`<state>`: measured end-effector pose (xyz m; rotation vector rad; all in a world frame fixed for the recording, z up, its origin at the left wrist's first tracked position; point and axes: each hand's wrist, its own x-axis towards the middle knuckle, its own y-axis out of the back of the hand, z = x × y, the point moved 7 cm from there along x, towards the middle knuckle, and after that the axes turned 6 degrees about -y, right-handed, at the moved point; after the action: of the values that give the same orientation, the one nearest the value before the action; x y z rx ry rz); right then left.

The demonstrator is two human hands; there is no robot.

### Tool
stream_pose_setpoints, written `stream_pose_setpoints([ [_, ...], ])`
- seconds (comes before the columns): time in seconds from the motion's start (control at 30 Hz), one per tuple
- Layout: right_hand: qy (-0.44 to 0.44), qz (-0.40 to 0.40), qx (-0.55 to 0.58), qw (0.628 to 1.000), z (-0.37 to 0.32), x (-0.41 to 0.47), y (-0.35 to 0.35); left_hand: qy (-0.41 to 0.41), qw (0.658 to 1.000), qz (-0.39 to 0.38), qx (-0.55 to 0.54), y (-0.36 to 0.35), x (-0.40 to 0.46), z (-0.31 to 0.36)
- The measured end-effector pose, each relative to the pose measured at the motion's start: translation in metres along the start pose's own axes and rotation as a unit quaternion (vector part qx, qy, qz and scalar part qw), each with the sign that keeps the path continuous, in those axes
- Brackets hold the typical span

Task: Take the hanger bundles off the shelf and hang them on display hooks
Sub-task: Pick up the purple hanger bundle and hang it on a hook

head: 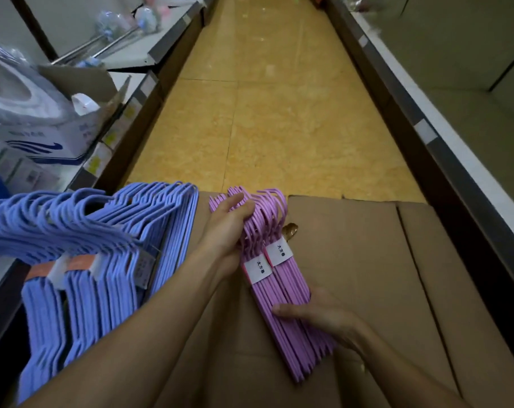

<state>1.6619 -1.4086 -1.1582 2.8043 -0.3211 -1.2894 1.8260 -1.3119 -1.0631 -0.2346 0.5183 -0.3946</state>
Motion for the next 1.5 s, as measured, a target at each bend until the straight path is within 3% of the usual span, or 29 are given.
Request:
stream_pose_setpoints([
  [0.27,0.041,0.042,-0.053,0.997,-0.006,-0.004,-0.005,0.012,1.000,-0.002,-0.023,0.001,-0.004,0.002],
  [0.4,0.098,0.174,-0.130,0.971,-0.019,-0.007,-0.011,0.012,0.999,-0.007,-0.038,0.001,-0.004,0.001],
  [0.57,-0.001,0.292,-0.282,0.914,-0.025,-0.012,-0.039,-0.008,0.999,0.000,-0.039,-0.001,-0.001,0.000],
  [0.8,-0.097,0.344,-0.326,0.875,-0.034,-0.003,-0.054,-0.067,0.980,-0.015,0.186,0.001,-0.001,0.004],
  [1.03,-0.038,0.385,-0.351,0.853,-0.043,-0.010,-0.042,-0.092,0.967,0.021,0.237,0.038,-0.003,0.013],
  [1.17,0.011,0.382,-0.300,0.874,-0.053,-0.022,-0.021,-0.055,0.974,0.071,0.210,0.068,0.003,0.008],
  [1.5,0.163,0.254,-0.110,0.947,-0.056,-0.058,0.022,0.030,0.992,0.065,0.108,0.070,-0.006,-0.002],
])
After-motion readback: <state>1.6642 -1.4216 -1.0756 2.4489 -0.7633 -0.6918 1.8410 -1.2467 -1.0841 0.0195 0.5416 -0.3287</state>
